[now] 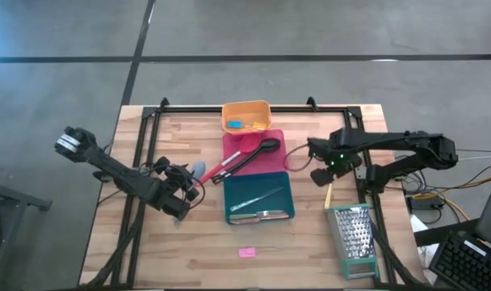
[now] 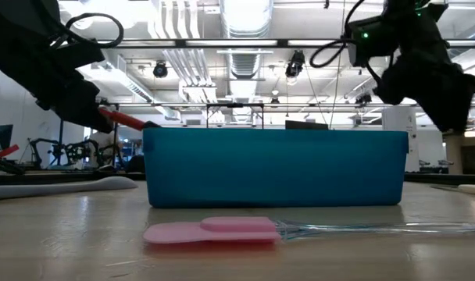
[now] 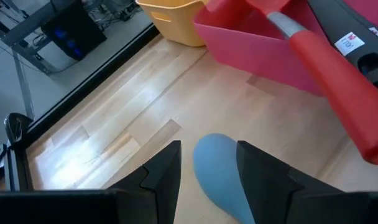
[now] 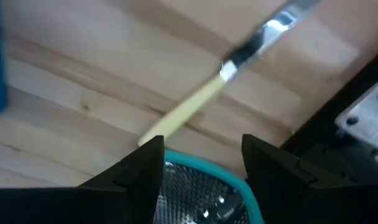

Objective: Pick & Place Kitchen Items
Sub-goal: Put the yellow knife into the blue bin

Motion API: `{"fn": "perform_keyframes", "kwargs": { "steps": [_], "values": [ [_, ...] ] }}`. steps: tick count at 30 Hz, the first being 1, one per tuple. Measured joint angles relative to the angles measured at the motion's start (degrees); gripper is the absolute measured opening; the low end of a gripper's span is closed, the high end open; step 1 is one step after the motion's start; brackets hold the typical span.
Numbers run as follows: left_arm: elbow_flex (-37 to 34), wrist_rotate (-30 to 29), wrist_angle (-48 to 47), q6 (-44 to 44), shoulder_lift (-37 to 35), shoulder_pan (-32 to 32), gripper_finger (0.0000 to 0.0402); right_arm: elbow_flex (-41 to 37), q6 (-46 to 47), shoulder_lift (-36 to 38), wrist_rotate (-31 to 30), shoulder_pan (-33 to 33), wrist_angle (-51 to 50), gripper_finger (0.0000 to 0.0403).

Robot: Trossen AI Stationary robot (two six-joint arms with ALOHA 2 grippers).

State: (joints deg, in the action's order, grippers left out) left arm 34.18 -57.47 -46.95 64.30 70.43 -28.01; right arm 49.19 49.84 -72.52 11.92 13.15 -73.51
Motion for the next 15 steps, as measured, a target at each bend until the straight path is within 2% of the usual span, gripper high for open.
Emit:
{"fn": "perform_keyframes", "kwargs": {
  "steps": [8, 15],
  "values": [
    [0.02, -0.09, 0.01, -2.11, 0.0, 0.0, 0.0159, -4.91, 9.31, -1.29, 1.9, -7.54, 7.17, 0.0195],
    [-0.01, -0.68, -0.01, -5.7, 0.0, 0.0, 0.0159, -7.44, 17.32, -2.6, 2.2, -11.56, 13.68, 0.0212]
  ]
}}
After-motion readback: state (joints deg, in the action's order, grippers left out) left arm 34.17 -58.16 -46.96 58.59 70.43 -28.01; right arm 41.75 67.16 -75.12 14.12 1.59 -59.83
